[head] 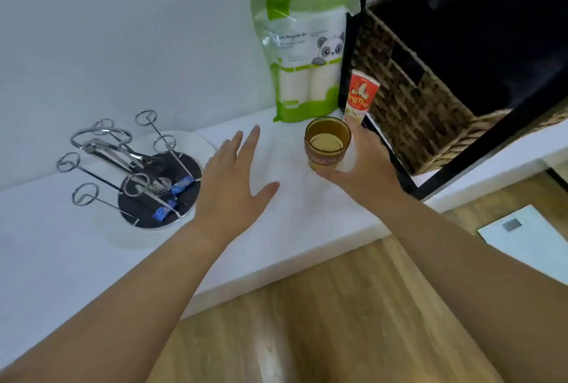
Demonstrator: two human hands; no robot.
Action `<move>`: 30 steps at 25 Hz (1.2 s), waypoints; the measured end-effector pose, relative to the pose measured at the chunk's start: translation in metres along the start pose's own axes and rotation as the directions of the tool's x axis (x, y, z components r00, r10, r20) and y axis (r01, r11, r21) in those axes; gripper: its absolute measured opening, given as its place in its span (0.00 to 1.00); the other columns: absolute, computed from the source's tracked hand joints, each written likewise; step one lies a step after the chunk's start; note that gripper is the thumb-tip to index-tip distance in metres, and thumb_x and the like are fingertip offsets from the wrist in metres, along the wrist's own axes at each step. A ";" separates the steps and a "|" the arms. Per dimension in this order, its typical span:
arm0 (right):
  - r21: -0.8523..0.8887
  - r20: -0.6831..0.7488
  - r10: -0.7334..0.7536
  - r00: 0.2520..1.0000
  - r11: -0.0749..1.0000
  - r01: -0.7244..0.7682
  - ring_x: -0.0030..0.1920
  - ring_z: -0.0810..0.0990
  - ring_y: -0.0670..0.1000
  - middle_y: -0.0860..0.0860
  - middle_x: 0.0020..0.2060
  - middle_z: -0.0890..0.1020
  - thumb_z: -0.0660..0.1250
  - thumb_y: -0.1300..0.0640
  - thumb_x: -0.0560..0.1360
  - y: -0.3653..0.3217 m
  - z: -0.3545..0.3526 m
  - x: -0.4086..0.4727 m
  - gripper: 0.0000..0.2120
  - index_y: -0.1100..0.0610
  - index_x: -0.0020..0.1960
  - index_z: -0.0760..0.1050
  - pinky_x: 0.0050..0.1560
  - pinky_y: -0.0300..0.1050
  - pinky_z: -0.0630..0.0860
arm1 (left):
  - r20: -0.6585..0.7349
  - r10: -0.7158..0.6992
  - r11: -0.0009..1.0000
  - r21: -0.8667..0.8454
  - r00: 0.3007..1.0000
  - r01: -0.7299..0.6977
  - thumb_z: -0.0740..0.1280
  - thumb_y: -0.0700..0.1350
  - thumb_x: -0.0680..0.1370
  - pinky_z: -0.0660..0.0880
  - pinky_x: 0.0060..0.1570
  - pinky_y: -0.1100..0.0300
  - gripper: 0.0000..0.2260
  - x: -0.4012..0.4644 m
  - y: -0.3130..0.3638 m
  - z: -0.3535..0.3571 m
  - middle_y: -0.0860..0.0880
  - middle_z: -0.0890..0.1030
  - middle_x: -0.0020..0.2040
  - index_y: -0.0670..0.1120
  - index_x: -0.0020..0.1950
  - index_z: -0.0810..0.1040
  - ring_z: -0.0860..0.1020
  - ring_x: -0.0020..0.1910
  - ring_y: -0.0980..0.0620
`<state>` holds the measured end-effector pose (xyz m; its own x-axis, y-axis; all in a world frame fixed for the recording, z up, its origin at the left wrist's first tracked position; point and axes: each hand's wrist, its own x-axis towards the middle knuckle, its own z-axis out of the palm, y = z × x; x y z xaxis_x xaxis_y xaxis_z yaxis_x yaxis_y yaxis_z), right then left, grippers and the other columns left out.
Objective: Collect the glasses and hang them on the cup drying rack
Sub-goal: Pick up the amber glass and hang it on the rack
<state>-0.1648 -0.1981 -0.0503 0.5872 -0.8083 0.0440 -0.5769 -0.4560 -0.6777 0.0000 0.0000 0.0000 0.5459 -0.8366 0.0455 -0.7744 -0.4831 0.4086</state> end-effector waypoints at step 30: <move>0.467 -0.108 -0.250 0.962 0.842 0.271 0.62 0.76 0.41 0.47 0.65 0.73 0.84 0.46 0.61 -0.196 -0.047 -0.009 0.56 0.49 0.83 0.60 0.59 0.27 0.72 | -0.161 -0.070 0.819 -0.573 0.984 -0.036 0.82 0.54 0.69 0.70 0.64 0.71 0.50 0.018 0.070 -0.149 0.59 0.72 0.71 0.60 0.83 0.55 0.71 0.67 0.67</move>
<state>-0.0835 -0.1187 0.1163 0.6479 -0.7039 0.2912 -0.0613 -0.4293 -0.9011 0.0035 -0.0106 0.1649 0.6433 -0.7480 0.1633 -0.4706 -0.2181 0.8550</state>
